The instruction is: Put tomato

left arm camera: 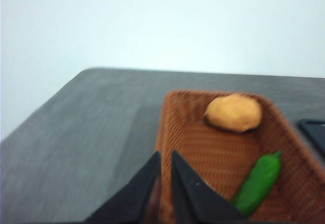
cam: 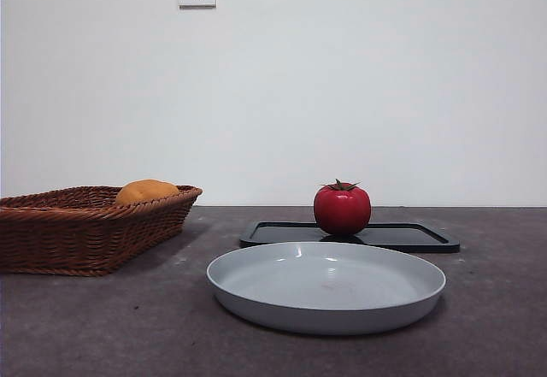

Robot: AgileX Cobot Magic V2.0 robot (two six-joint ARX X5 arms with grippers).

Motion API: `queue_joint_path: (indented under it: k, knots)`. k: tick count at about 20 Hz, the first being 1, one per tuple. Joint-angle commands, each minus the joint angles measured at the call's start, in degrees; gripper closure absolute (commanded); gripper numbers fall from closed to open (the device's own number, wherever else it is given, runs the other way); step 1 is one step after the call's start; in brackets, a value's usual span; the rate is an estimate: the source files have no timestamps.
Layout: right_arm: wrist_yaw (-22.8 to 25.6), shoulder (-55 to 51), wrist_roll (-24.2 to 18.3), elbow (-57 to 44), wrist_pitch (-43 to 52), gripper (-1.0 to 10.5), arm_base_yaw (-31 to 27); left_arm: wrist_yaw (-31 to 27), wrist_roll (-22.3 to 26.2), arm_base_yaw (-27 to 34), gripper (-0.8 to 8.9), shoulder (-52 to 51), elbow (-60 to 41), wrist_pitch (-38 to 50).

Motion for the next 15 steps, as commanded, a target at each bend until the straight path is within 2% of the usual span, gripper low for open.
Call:
queue_joint_path:
  k: [1,3,8,12,15]
  knots:
    - [0.0,0.2,0.3,0.5,0.7,9.4,0.3,0.1,-1.8,1.0,7.85,-3.7,-3.6,0.5]
    - [0.0,0.2,0.3,0.5,0.7,9.4,0.3,0.1,-1.8,1.5,7.85,-7.1,-5.7,-1.5]
    - [0.0,0.2,0.3,0.5,0.7,9.4,0.3,1.0,-3.0,1.6,7.85,-13.6,-5.7,-15.7]
    - [0.0,0.2,0.3,0.5,0.9,9.4,0.3,5.7,-2.7,1.6,7.85,-13.6,-5.7,-15.7]
    - [0.0,0.2,0.3,0.5,0.9,9.4,0.3,5.9,-2.6,1.6,7.85,-13.6,-5.7,-15.7]
